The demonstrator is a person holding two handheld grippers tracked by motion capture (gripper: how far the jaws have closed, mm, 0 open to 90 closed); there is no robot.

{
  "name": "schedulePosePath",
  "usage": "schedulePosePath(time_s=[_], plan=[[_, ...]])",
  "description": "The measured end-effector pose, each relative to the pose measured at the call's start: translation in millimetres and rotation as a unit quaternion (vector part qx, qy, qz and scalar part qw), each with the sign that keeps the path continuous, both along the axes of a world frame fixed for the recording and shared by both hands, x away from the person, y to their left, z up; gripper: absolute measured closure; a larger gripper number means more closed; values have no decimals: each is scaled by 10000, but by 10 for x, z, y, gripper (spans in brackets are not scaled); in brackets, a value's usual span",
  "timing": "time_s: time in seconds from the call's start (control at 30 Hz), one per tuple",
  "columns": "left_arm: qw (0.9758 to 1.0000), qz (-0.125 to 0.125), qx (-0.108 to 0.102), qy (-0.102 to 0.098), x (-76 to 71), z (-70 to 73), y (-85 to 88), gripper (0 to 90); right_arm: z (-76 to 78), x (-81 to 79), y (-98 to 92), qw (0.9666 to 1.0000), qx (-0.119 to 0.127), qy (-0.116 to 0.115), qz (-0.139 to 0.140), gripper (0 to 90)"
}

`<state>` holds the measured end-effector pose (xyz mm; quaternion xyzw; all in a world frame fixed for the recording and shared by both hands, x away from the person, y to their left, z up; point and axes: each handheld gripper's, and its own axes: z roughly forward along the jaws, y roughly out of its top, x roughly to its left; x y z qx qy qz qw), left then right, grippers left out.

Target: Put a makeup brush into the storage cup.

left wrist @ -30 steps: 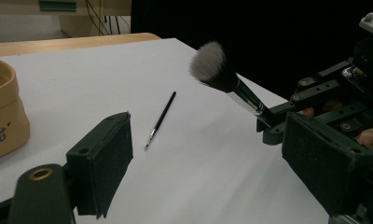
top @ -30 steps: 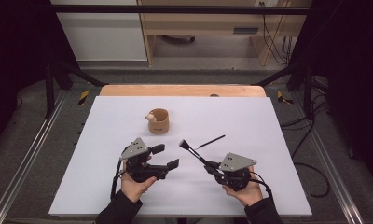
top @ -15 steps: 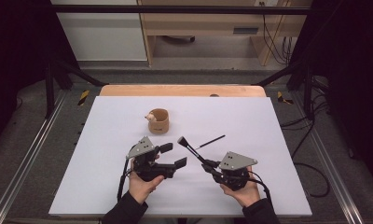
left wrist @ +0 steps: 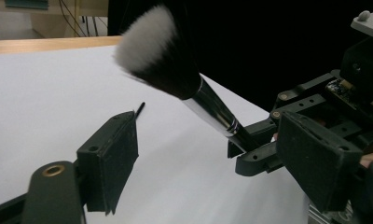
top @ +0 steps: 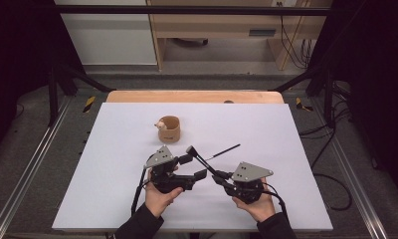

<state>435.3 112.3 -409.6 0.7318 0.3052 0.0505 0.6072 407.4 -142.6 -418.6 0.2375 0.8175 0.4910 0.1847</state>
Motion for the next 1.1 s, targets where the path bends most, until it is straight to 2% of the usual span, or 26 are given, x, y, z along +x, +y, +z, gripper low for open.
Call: schedulePosePath(time_s=[0.4, 0.7, 1.1], plan=[[10000, -10, -29, 79, 14, -43, 13, 333, -23, -7, 82, 9999, -17, 26, 113, 789], [9996, -24, -242, 165, 2, -29, 34, 439, -33, -20, 106, 9999, 0, 22, 171, 790], [9990, -81, -307, 329, 9, -51, 43, 588, -39, -29, 124, 9998, 19, 2, 217, 789]])
